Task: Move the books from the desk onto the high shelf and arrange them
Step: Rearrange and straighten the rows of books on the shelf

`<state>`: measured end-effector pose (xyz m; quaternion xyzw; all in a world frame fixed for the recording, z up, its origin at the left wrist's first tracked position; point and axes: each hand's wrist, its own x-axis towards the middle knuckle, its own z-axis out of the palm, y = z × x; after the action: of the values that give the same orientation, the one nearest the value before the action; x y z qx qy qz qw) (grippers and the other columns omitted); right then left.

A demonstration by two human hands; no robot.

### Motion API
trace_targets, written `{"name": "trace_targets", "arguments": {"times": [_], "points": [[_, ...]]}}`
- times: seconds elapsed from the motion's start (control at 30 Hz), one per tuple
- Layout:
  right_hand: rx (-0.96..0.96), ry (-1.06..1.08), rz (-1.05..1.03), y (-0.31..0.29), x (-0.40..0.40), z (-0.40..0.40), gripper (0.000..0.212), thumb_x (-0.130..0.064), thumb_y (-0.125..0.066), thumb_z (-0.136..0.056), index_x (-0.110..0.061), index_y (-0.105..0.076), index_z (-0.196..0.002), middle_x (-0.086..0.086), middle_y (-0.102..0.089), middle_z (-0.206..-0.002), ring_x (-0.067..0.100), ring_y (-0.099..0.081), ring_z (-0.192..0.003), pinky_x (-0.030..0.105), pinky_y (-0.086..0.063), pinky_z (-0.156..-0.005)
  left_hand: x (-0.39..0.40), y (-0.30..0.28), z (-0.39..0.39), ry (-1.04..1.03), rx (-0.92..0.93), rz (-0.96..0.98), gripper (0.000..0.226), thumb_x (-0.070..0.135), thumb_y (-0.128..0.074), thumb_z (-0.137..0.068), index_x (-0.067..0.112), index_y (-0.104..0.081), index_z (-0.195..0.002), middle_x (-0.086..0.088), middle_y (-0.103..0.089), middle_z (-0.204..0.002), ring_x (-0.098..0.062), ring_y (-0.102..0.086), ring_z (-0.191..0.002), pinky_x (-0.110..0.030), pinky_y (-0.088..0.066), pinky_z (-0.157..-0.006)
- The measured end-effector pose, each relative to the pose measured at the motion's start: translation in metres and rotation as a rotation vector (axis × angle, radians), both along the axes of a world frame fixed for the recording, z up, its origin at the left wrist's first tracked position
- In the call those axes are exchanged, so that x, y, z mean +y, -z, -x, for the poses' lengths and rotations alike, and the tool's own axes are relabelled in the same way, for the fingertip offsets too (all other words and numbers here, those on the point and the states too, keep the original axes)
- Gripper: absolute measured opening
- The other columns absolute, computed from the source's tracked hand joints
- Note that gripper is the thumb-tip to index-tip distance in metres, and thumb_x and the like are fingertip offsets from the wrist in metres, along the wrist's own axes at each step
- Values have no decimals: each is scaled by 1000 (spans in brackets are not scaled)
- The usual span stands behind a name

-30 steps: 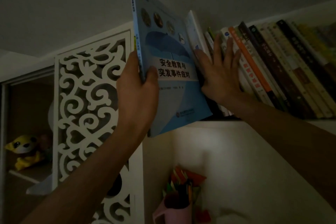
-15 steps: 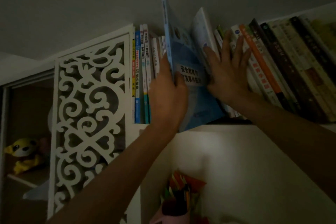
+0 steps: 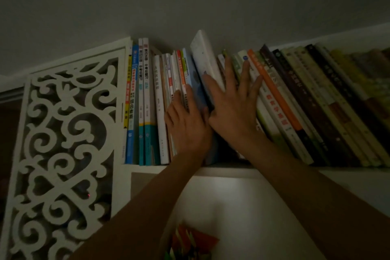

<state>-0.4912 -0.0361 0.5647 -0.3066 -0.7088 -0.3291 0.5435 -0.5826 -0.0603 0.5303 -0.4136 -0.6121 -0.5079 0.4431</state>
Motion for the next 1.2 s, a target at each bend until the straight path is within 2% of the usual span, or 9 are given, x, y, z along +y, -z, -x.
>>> {"name": "trace_targets", "arguments": {"times": [0.13, 0.27, 0.33, 0.4, 0.5, 0.67, 0.83, 1.03, 1.2], "points": [[-49, -20, -40, -2, 0, 1, 69, -50, -28, -95, -33, 14, -147, 9, 15, -157, 40, 14, -142, 63, 12, -107, -25, 0, 17, 176, 113, 112, 58, 48, -18, -97, 24, -9, -149, -9, -9, -155, -25, -12, -140, -38, -9, -114], [-57, -61, -126, -4, 2, -2, 64, -39, -28, -97, -25, 7, -148, 8, -5, -159, 37, -4, -144, 64, 5, -108, -34, -14, 29, 263, 234, -43, 59, 41, -19, -92, 18, -30, -145, -16, -27, -148, -31, -32, -132, -48, -29, -109], [-73, -129, -111, -4, 3, -2, 69, -43, -29, -95, -20, 13, -144, 5, -7, -158, 34, -3, -145, 60, 10, -109, -32, -34, 27, 372, 200, -127, 52, 38, -25, -96, 14, -39, -140, -14, -37, -143, -23, -38, -127, -36, -31, -108], [-76, -200, -145, 2, 7, -3, 71, -48, -30, -93, -16, 0, -149, 6, -13, -158, 30, -5, -145, 54, 11, -110, -28, -56, 23, 535, 176, -128, 50, 43, -31, -97, 14, -44, -136, -9, -51, -129, -15, -47, -116, -28, -37, -101], [-66, -265, -208, 20, 15, -5, 64, -47, -36, -89, -16, -30, -144, 10, -29, -152, 26, -16, -140, 52, 3, -111, -20, -74, 20, 553, 176, -169, 58, 54, -37, -92, 16, -47, -134, -8, -58, -109, -20, -57, -99, -39, -51, -85], [-62, -166, -403, 32, 15, -17, 38, -44, -48, -84, -9, -61, -82, 13, -57, -90, 27, -45, -93, 43, -30, -90, -17, -69, 11, 663, 141, -165, 37, 30, -35, -101, 16, -44, -134, 18, -52, -84, 6, -55, -72, -13, -49, -70], [7, -1, -380, 44, 4, -8, 49, -45, -43, -83, -10, -63, -56, 7, -60, -58, 23, -55, -71, 36, -26, -74, -19, -71, 13, 744, 49, -176, 28, 25, -33, -102, 9, -47, -120, 12, -54, -80, -4, -57, -71, -35, -54, -72], [-49, 87, -324, 49, -1, -6, 55, -53, -36, -86, -10, -65, -68, 11, -61, -66, 26, -55, -75, 38, -30, -75, -35, -74, 23, 732, 31, -62, 17, 16, -31, -102, 4, -42, -106, 6, -49, -80, 8, -53, -60, -8, -43, -51], [31, 75, -328, 47, 5, -9, 34, -32, -44, -88, -14, -66, -68, 6, -60, -70, 24, -52, -76, 35, -30, -71, -49, -75, 23, 668, 70, -68, 8, 10, -34, -100, 8, -42, -100, 7, -48, -75, -3, -47, -62, -21, -45, -55]]}}
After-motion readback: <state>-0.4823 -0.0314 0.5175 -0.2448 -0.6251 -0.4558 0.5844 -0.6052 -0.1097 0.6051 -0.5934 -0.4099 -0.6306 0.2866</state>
